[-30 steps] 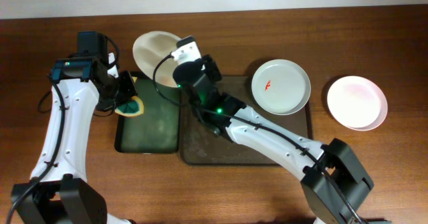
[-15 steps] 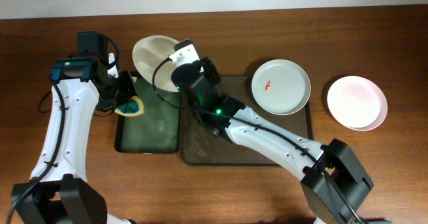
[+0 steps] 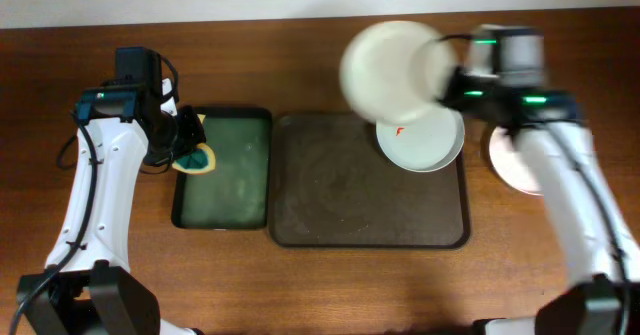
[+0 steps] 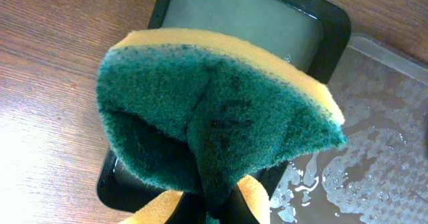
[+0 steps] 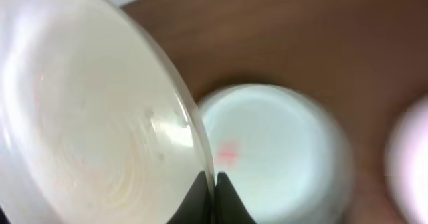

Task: Clean dirty plates on tray and stack at the side
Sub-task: 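Carry the white plate right and stack it on the pink plate, then move the right gripper to the last white plate and grip its rim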

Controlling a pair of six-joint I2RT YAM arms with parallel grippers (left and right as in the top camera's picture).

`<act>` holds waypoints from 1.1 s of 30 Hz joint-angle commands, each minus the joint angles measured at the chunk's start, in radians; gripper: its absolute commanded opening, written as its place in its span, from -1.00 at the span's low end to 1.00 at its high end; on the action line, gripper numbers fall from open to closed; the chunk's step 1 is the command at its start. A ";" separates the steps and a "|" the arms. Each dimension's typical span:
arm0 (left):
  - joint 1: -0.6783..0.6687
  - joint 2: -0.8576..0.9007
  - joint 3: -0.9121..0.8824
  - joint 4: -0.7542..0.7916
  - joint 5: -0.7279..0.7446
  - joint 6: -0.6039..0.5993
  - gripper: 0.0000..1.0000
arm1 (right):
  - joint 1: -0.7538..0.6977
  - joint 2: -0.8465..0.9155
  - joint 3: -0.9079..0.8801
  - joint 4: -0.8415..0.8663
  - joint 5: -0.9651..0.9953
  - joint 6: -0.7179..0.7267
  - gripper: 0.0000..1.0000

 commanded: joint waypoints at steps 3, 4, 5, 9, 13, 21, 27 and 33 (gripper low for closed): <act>-0.002 -0.024 0.007 0.003 0.008 0.008 -1.00 | -0.429 -0.004 0.010 -0.185 -0.048 0.017 -0.92; -0.002 -0.024 0.007 0.003 0.008 0.008 -1.00 | -0.489 0.011 0.007 -0.204 -0.048 0.017 -0.92; -0.002 -0.024 0.007 0.003 0.008 0.008 -1.00 | -0.547 0.032 0.004 -0.224 -0.049 0.017 -0.92; -0.002 -0.024 0.007 0.003 0.008 0.008 -1.00 | -0.666 0.135 0.002 -0.261 -0.049 0.017 -0.92; -0.002 -0.024 0.007 0.003 0.008 0.008 -1.00 | -0.673 0.212 0.002 -0.230 -0.040 0.013 -0.92; -0.002 -0.024 0.007 0.006 0.008 0.009 -1.00 | -0.673 0.229 0.002 -0.222 -0.004 0.012 0.05; -0.002 -0.024 0.007 0.010 0.008 0.009 -1.00 | -0.640 0.229 0.002 -0.309 -0.122 -0.111 0.17; -0.014 -0.024 0.007 0.010 0.008 0.009 -1.00 | -0.436 0.229 0.002 -0.345 -0.142 -0.207 0.18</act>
